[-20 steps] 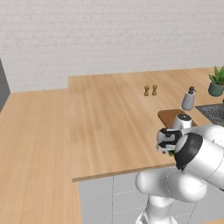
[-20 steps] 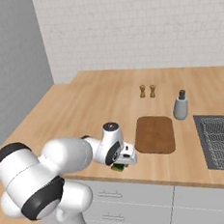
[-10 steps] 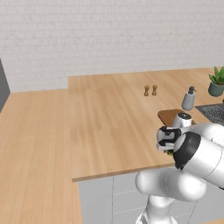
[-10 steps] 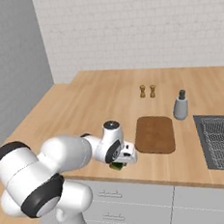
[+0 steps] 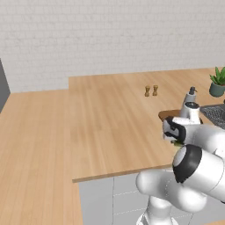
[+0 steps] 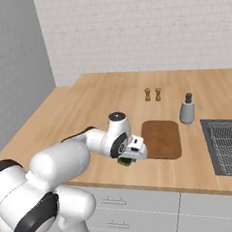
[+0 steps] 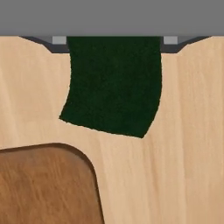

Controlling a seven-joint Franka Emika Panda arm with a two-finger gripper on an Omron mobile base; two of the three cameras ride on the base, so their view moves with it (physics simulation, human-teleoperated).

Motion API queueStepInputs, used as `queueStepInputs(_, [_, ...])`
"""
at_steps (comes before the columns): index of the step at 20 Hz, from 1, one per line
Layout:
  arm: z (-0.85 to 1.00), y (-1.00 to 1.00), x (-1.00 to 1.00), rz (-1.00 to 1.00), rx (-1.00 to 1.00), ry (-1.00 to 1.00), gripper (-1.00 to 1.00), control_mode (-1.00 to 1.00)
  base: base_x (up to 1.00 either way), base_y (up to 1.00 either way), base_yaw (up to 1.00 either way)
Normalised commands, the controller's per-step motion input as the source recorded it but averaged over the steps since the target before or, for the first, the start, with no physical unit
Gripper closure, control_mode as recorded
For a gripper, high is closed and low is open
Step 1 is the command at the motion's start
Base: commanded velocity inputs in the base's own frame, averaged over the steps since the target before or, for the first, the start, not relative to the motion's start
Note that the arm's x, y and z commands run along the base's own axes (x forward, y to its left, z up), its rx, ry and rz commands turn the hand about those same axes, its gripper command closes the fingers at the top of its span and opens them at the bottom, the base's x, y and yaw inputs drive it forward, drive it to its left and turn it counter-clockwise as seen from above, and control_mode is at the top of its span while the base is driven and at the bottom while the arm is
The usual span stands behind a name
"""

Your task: Pick up the sponge from the counter and clean the cutting board by briefly scrubbing or pressing down on the cutting board. Once finished, release the sponge.

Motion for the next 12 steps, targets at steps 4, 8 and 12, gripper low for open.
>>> queueStepInputs(4, [0.21,-0.61,0.45,-0.18,0.01,0.01,1.0,-1.0,0.0,0.0,0.0])
queueStepInputs(8, [0.02,-0.42,0.56,-0.12,0.05,0.01,1.0,-1.0,0.0,0.0,0.0])
queueStepInputs(12, [0.25,-0.38,0.59,-0.03,0.08,0.0,1.0,-1.0,0.0,0.0,0.0])
